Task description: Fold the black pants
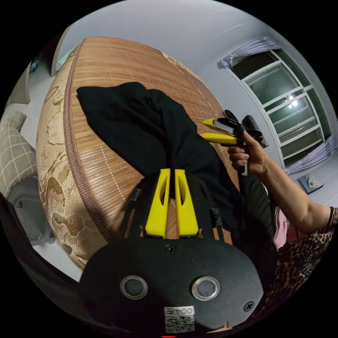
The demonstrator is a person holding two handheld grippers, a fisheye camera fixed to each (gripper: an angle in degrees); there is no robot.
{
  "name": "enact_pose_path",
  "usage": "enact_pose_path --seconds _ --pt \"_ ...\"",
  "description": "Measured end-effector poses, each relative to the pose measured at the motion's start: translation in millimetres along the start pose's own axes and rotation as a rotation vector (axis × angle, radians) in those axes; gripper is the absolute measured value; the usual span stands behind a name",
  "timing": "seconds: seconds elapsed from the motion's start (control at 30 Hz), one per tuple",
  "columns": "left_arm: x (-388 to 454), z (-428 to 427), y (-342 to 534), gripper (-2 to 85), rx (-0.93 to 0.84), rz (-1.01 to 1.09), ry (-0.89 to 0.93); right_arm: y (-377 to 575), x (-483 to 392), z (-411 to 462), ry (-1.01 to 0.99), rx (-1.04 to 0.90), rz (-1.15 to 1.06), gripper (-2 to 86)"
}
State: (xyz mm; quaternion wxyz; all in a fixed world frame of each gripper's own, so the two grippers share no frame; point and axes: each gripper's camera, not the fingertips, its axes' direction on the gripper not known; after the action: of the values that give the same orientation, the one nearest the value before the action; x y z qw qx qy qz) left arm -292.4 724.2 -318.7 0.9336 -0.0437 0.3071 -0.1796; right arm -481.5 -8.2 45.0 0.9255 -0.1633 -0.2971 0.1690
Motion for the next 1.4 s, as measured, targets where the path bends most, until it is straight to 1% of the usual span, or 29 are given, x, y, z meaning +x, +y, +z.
enact_pose_path --seconds 0.23,0.37,0.47,0.5,0.57,0.63,0.7,0.73,0.83,0.9,1.0,1.13,1.2,1.27,1.4 --pt "-17 -7 -5 1.5 0.007 -0.031 0.029 -10 4 -9 -0.081 0.009 -0.056 3.9" --pt "-30 -15 -8 1.9 0.011 -0.056 0.057 -2 -37 -32 -0.154 0.088 -0.186 1.8" --pt "-40 -25 -10 2.9 -0.001 -0.062 0.071 5 -88 -26 -0.186 0.072 -0.335 2.3" --pt "-45 -31 -11 3.4 -0.001 -0.056 0.07 9 -111 -17 -0.185 0.05 -0.422 2.9" --pt "-54 -40 -11 4.6 0.013 -0.064 0.072 17 -138 4 -0.179 -0.018 -0.516 5.0" --pt "-66 -50 -10 6.0 0.035 -0.084 0.078 27 -150 15 -0.205 -0.045 -0.542 8.4" --pt "-82 -62 -7 7.3 0.069 -0.123 0.118 47 -151 4 -0.202 0.006 -0.552 11.0" --pt "-85 -64 -7 7.5 0.077 -0.134 0.131 53 -149 0 -0.179 0.018 -0.556 11.3" --pt "-100 -77 -7 8.3 0.115 -0.172 0.134 94 -122 -25 0.031 0.036 -0.591 11.8" --pt "-109 -86 -7 8.4 0.158 -0.201 0.114 140 -86 -41 0.244 0.058 -0.617 12.6" --pt "-117 -95 -7 8.3 0.22 -0.224 0.074 207 -45 -52 0.458 0.11 -0.667 13.9" --pt "-122 -107 -9 8.1 0.282 -0.231 0.0 275 -14 -40 0.553 0.105 -0.717 15.9" --pt "-126 -114 -9 8.1 0.322 -0.244 -0.025 305 2 -19 0.629 0.078 -0.744 16.3" --pt "-131 -118 -11 8.1 0.337 -0.267 -0.031 323 -1 -15 0.682 0.137 -0.771 16.1" --pt "-140 -127 -27 8.2 0.345 -0.311 -0.055 349 -8 -10 0.705 0.135 -0.811 15.7"
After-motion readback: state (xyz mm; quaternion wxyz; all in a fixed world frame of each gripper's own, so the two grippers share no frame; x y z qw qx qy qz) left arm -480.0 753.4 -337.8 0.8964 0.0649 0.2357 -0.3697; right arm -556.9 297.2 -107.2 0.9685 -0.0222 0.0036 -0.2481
